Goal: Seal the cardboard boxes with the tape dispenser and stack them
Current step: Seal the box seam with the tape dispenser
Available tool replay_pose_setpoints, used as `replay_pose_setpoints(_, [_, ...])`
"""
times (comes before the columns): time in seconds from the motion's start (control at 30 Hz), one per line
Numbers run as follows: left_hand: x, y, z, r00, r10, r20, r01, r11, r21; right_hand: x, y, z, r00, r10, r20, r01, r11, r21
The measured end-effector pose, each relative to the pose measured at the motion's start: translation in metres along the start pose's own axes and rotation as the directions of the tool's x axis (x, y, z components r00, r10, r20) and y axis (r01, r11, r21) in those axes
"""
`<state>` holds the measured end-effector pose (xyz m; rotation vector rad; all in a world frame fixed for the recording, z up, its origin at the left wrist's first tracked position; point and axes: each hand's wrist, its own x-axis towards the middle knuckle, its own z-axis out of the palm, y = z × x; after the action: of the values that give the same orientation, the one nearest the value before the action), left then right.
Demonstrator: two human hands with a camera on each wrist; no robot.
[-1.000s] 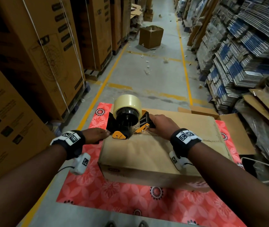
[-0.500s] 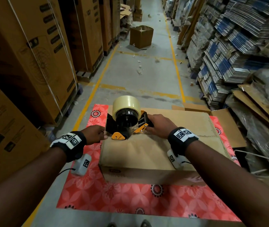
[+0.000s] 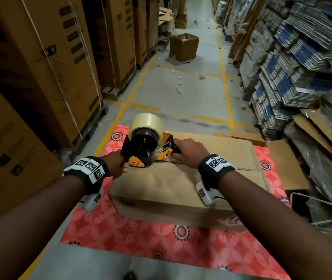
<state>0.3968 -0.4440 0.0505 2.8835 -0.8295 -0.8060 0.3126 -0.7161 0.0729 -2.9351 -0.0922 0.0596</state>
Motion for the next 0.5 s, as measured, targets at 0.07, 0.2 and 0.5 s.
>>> replay_pose_setpoints(0.07, [-0.001, 0.0, 0.003, 0.998, -0.033, -0.047, 0.032, 0.999, -0.031, -0.007, 0.009, -0.004, 1.0, -0.016, 0.001, 0.016, 0.999, -0.033])
replay_pose_setpoints(0.2, [-0.01, 0.01, 0.001, 0.992, -0.118, -0.052, 0.117, 0.993, -0.018, -0.026, 0.037, -0.015, 0.999, -0.032, -0.001, 0.032, 0.994, -0.103])
replay_pose_setpoints(0.5, [-0.013, 0.055, 0.0, 0.99, -0.127, -0.054, 0.133, 0.985, 0.108, -0.059, 0.079, -0.021, 0.999, 0.047, -0.006, -0.047, 0.998, -0.046])
